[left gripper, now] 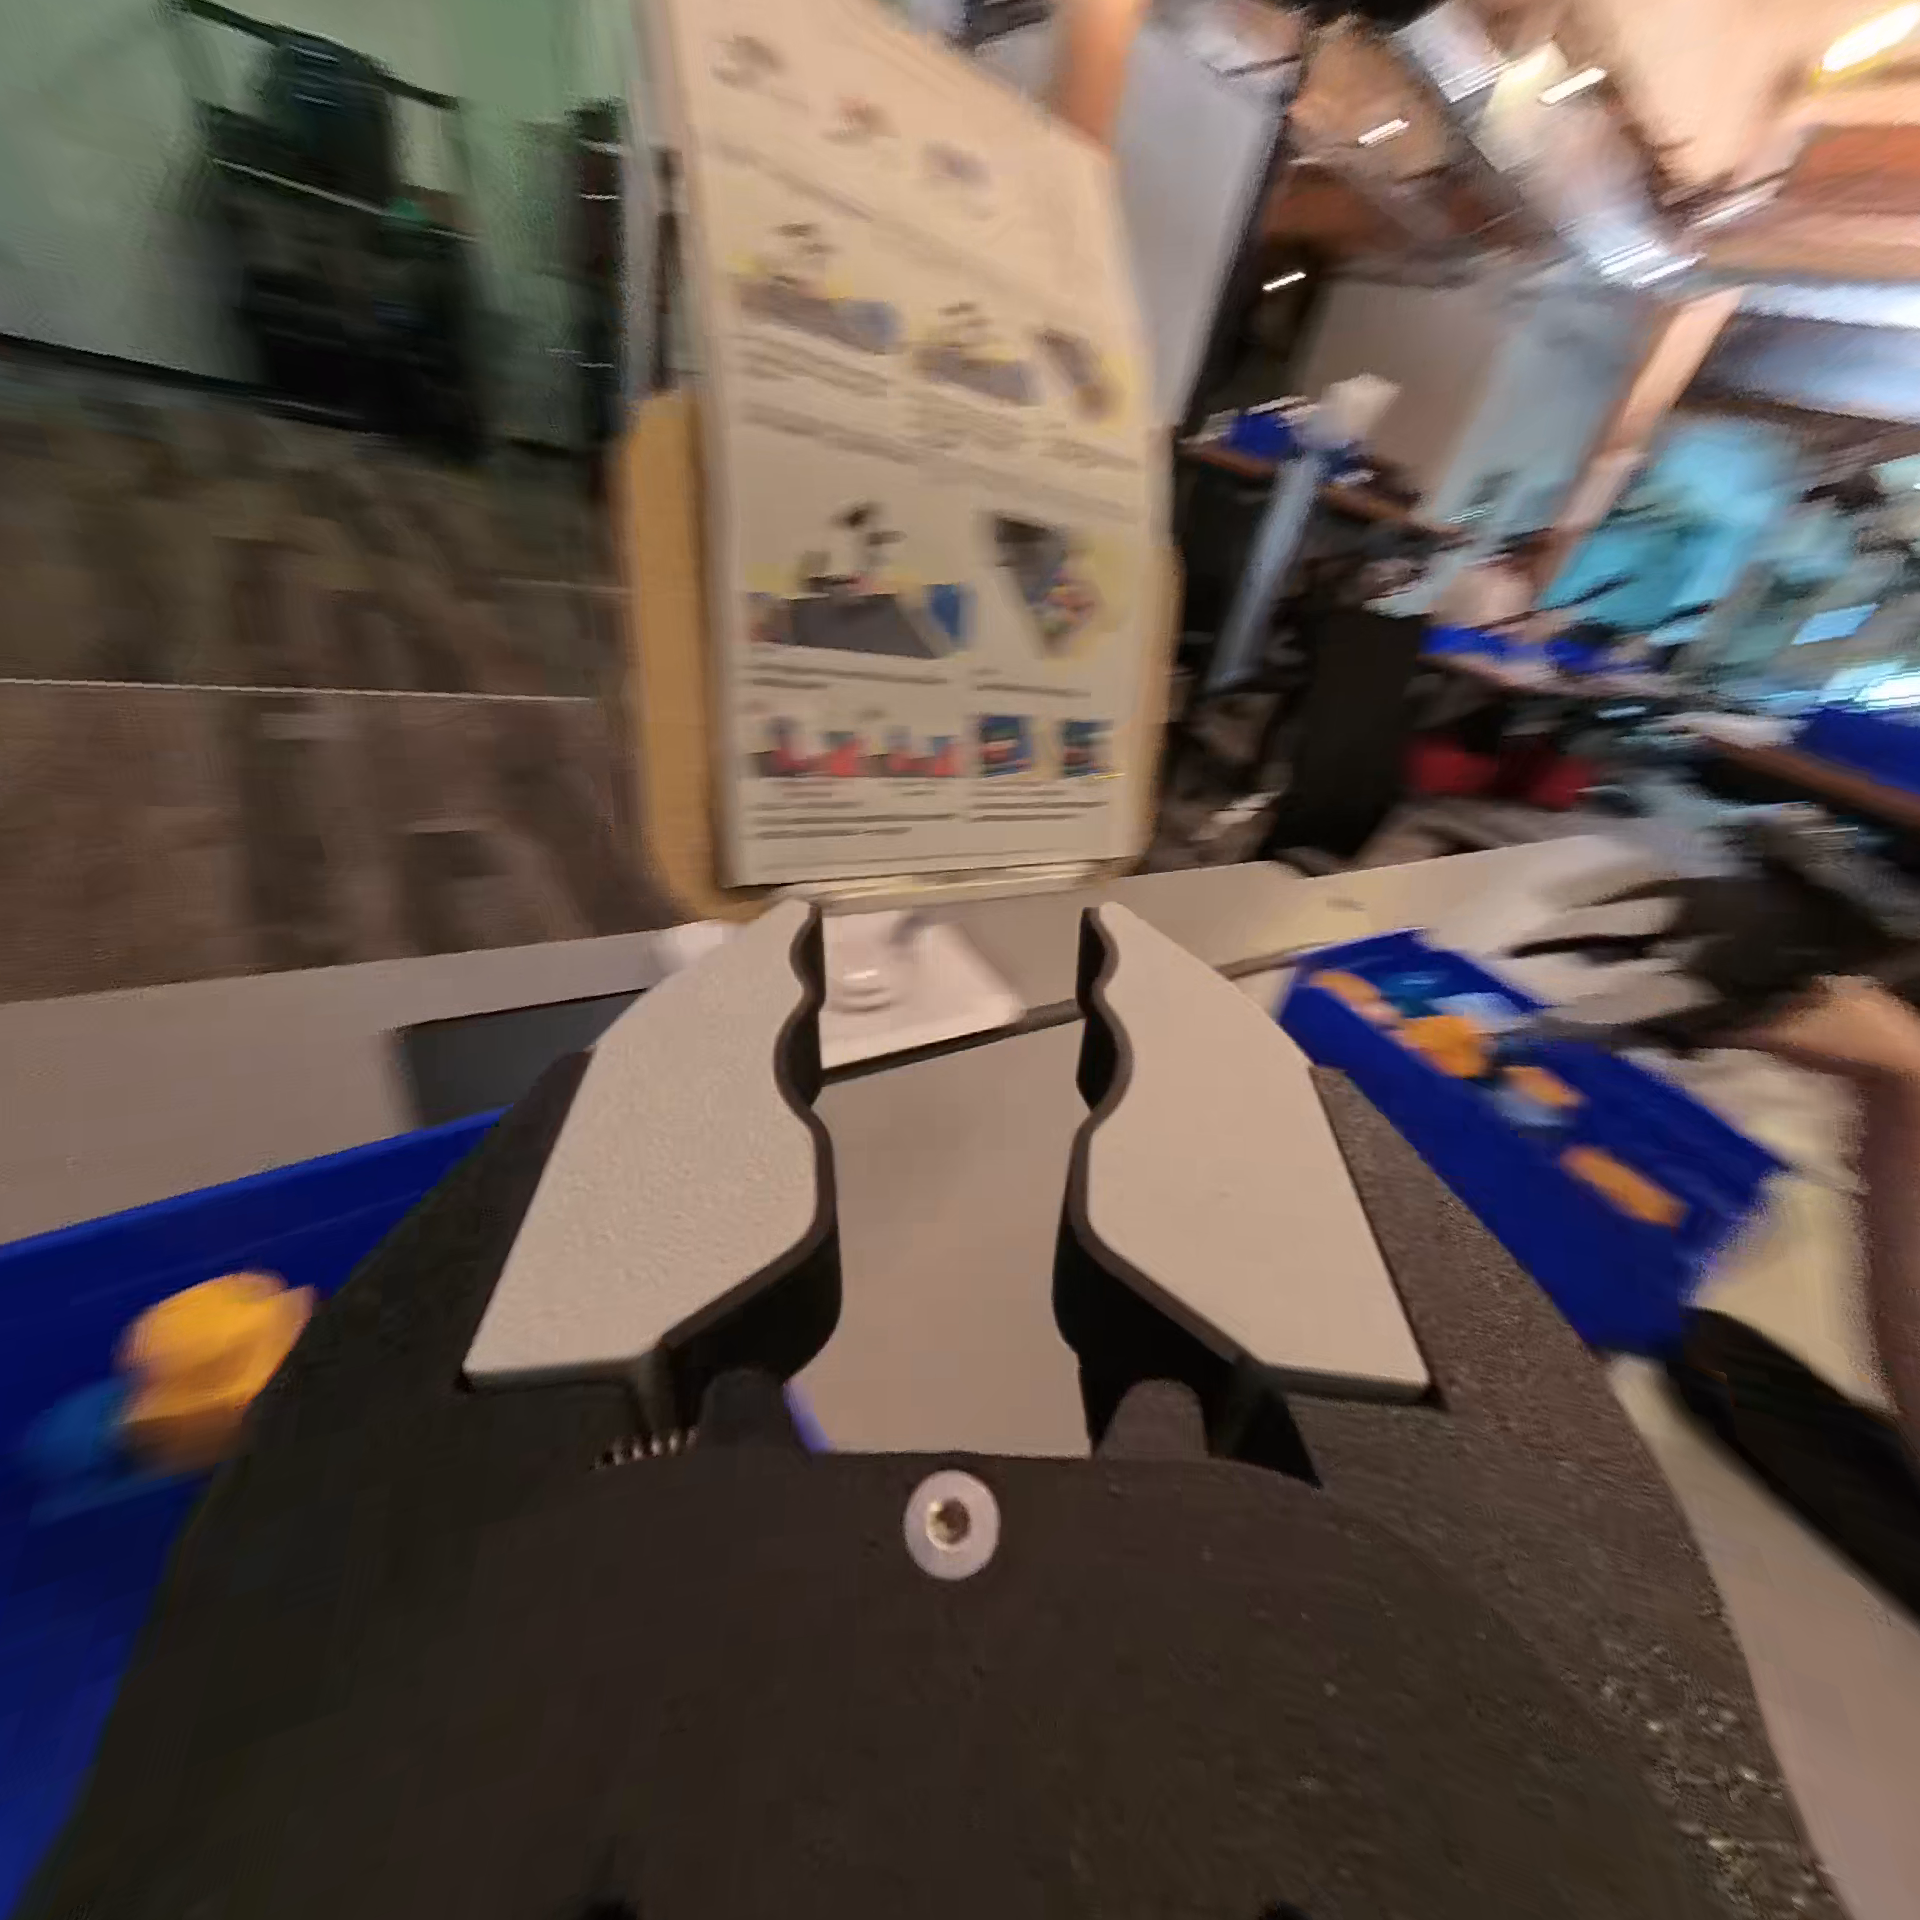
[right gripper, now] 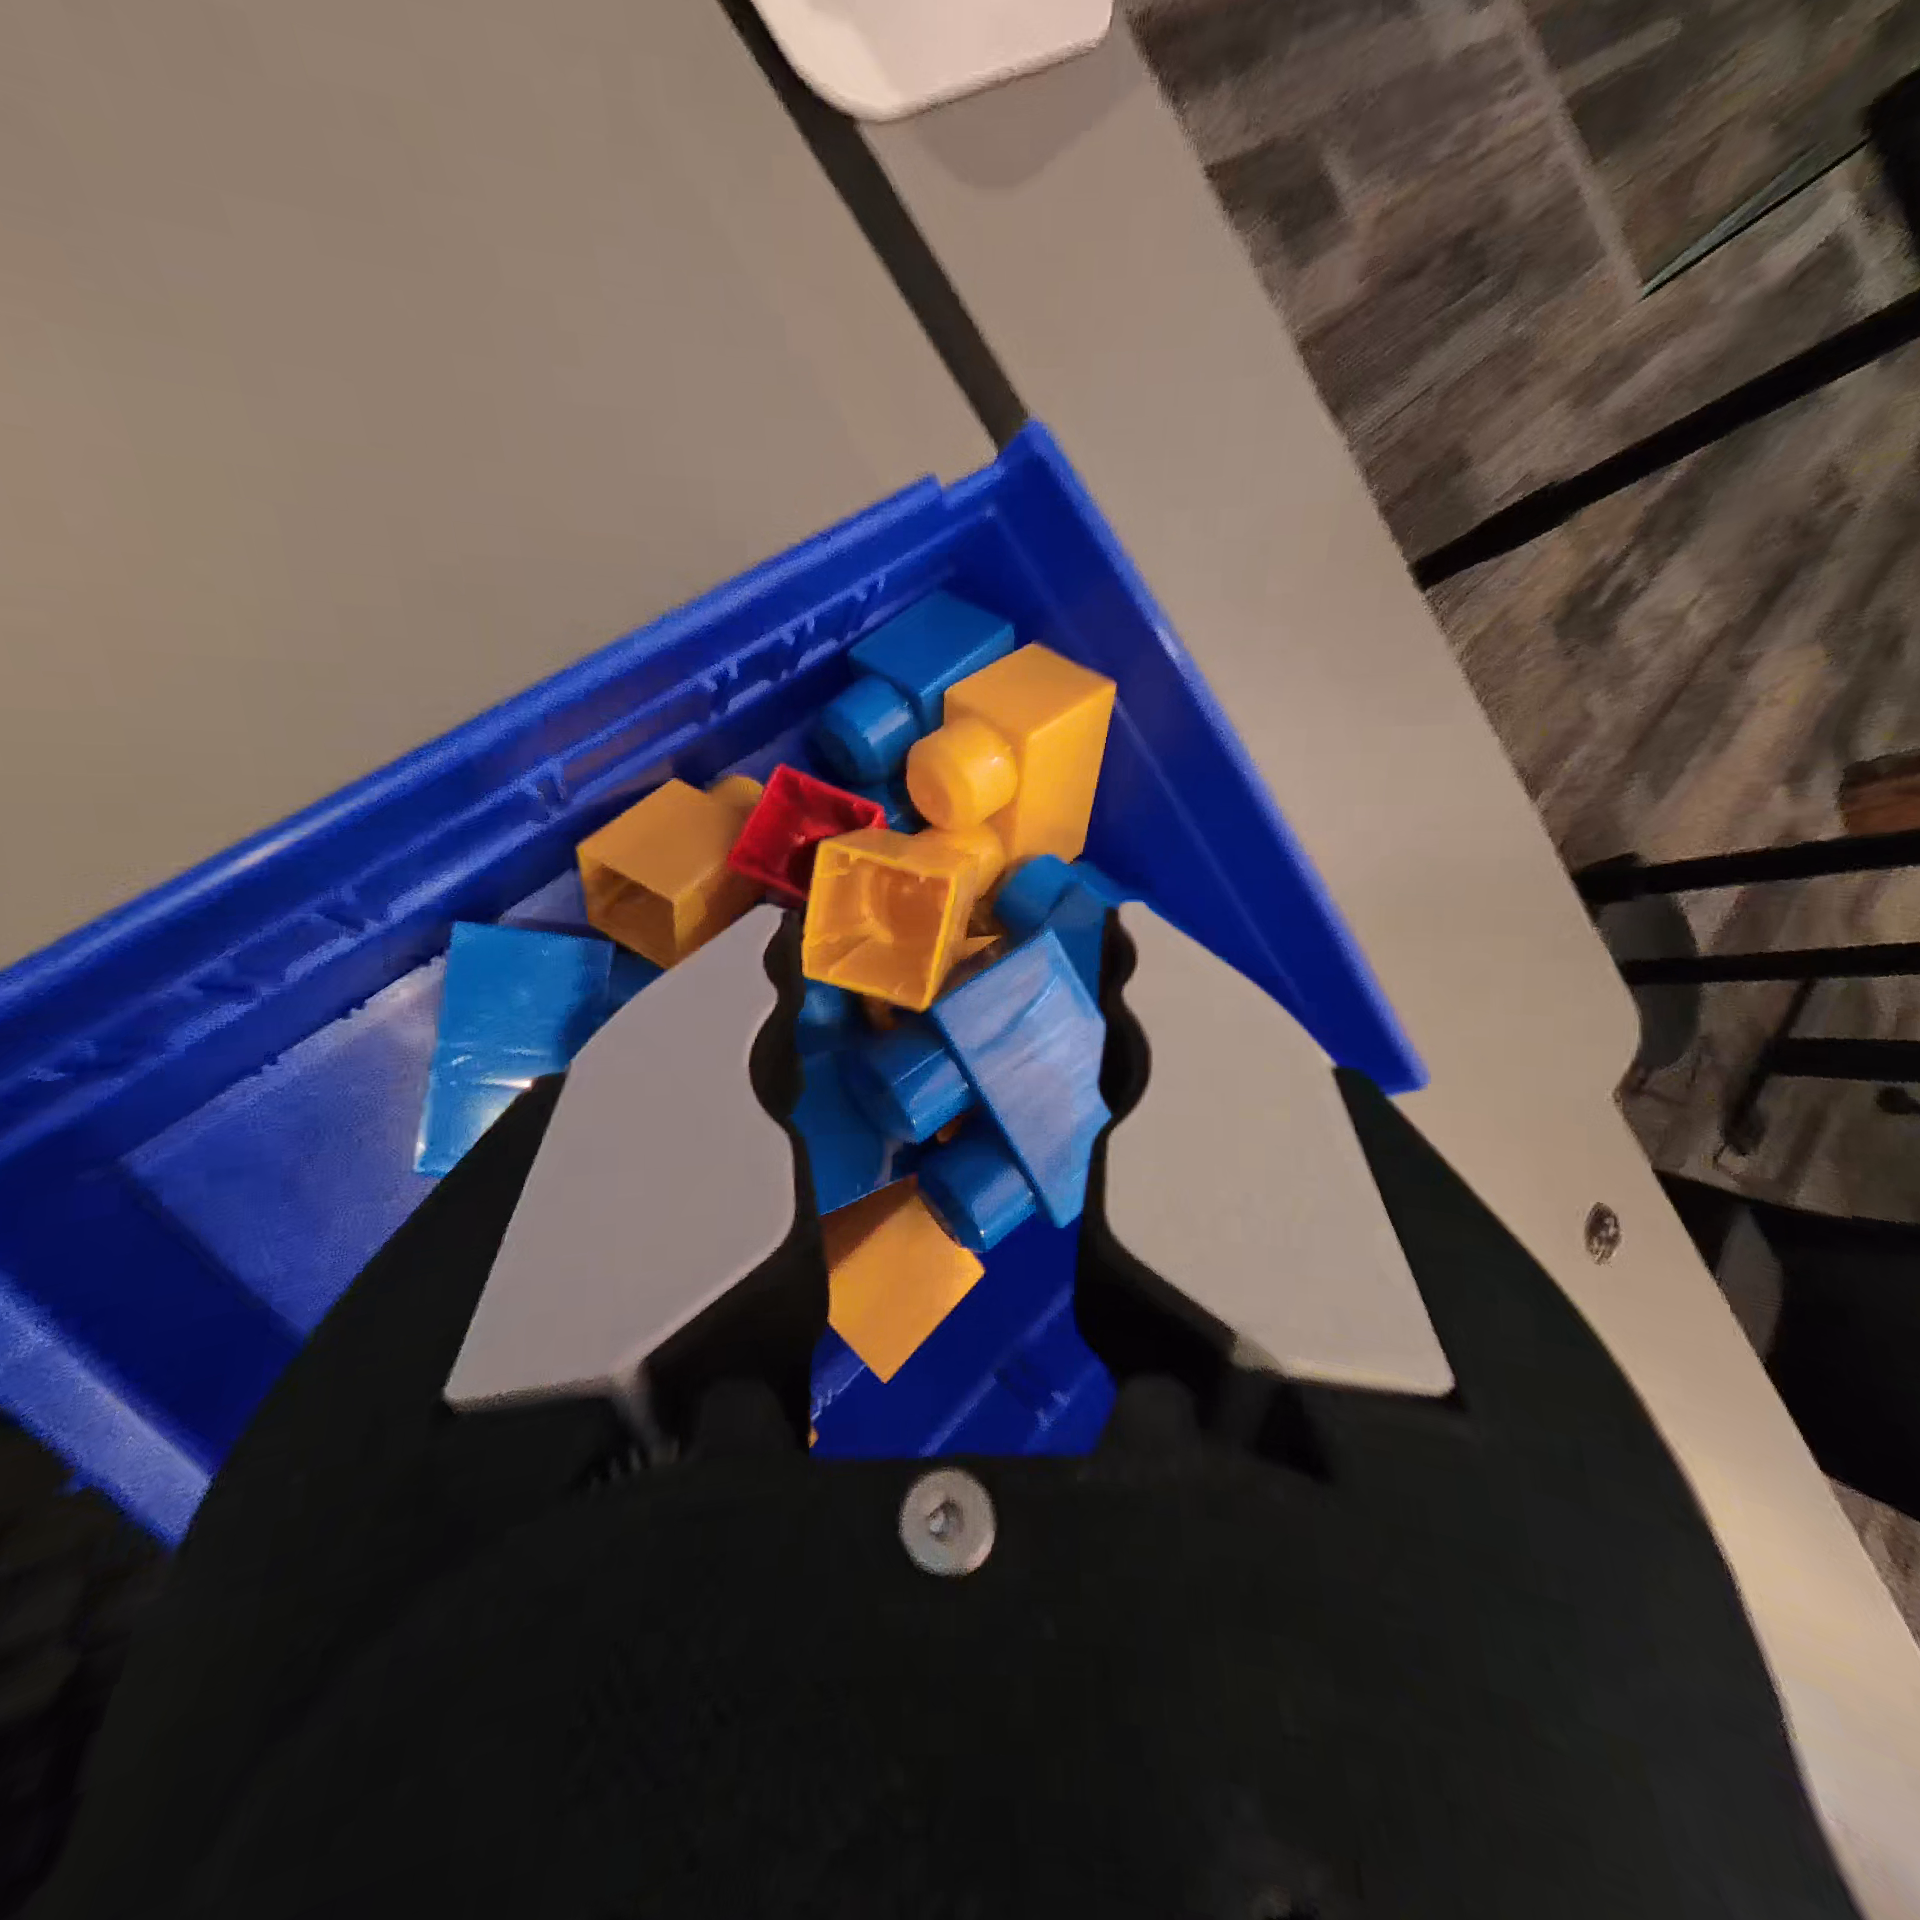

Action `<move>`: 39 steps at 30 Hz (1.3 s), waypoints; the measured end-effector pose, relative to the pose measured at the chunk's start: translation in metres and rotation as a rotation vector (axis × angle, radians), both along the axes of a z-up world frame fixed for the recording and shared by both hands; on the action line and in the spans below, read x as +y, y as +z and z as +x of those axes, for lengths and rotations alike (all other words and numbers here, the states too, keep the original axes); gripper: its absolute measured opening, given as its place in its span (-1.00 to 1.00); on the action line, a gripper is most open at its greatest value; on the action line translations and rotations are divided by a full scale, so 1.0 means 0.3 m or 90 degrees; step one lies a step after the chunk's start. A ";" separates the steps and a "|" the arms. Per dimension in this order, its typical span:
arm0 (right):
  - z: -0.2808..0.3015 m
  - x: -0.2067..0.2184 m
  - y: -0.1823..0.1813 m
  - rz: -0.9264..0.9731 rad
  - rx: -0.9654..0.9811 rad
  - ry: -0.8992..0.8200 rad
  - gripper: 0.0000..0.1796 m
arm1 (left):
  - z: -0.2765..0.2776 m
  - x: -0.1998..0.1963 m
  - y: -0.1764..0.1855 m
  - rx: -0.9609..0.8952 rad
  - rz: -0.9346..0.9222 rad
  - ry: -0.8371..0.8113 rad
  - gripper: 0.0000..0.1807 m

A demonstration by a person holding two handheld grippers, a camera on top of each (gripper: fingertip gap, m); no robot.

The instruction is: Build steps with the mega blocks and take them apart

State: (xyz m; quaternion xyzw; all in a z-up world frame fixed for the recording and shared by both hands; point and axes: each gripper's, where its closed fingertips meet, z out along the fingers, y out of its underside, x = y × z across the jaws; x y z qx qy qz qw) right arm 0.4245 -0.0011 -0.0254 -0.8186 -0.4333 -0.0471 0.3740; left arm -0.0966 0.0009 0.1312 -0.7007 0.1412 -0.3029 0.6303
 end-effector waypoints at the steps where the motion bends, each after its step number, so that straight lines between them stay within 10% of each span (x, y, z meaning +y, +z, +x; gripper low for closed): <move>1: -0.016 -0.007 0.021 0.012 0.009 0.009 -0.38 | -0.073 0.029 -0.032 0.036 -0.009 0.056 -0.47; 11: -0.104 -0.006 -0.046 -0.006 -0.074 0.048 -0.38 | -0.387 0.328 -0.537 0.203 -0.172 0.249 -0.32; 23: -0.128 -0.014 -0.105 -0.043 -0.104 0.073 -0.38 | -0.475 0.385 -0.775 0.466 -0.266 0.335 -0.41; 31: -0.125 -0.020 -0.122 -0.060 -0.106 0.076 -0.39 | -0.459 0.356 -0.685 0.404 -0.248 0.329 -0.54; 39: -0.263 -0.005 0.045 0.083 -0.048 0.096 -0.41 | -0.100 0.162 -0.148 0.079 -0.040 0.092 -0.56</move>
